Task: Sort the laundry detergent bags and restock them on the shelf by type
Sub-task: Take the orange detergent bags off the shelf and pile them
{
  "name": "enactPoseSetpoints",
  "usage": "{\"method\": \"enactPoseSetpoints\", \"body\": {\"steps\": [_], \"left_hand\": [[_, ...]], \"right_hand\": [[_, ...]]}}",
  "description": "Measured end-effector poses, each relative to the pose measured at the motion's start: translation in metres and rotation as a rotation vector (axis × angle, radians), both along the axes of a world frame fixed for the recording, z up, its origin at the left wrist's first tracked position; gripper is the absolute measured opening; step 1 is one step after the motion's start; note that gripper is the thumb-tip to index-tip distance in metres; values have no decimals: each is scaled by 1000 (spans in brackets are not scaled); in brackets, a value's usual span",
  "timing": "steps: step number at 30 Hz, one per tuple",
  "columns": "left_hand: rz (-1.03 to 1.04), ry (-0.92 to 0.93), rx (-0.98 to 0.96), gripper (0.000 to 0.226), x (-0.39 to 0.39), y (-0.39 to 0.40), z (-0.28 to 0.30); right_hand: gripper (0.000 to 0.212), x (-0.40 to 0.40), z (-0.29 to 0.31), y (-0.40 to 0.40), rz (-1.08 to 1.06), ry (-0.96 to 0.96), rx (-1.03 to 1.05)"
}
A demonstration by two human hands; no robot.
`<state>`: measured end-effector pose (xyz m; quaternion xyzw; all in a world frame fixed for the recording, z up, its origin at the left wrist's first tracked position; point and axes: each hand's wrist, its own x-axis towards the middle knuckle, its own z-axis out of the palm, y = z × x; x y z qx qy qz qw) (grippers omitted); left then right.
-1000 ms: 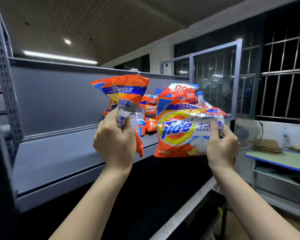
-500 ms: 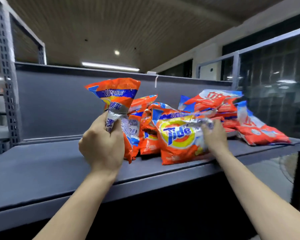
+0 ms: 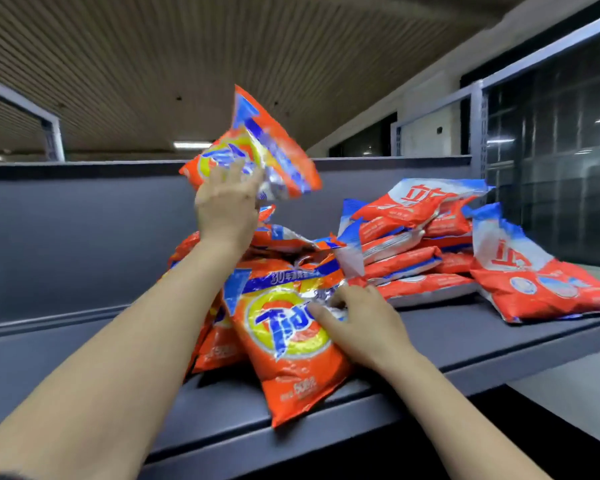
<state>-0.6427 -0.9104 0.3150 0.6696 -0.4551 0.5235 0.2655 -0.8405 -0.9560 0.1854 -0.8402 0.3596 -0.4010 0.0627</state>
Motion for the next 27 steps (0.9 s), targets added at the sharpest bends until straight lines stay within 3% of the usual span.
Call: {"method": "enactPoseSetpoints", "body": {"steps": [2,4,8,11,17,20,27], "left_hand": [[87,57,339,48,15,-32,0],[-6,233,481,58,18,-47,1],[49,335,293,71,12,-43,2],[-37,529,371,75,15,-39,-4],[-320,543,429,43,6,-17,-10],[-371,550,458,38,-9,-14,-13],[-144,508,424,42,-30,19,-12]], "right_hand": [[48,-3,0,-1,23,11,10],[50,-4,0,-3,44,19,19],[50,-5,2,-6,72,16,68],[50,-6,4,-4,73,36,84],[47,2,-1,6,5,93,69],[50,6,-4,11,-79,127,29],[51,5,-4,20,-113,116,14]]}}
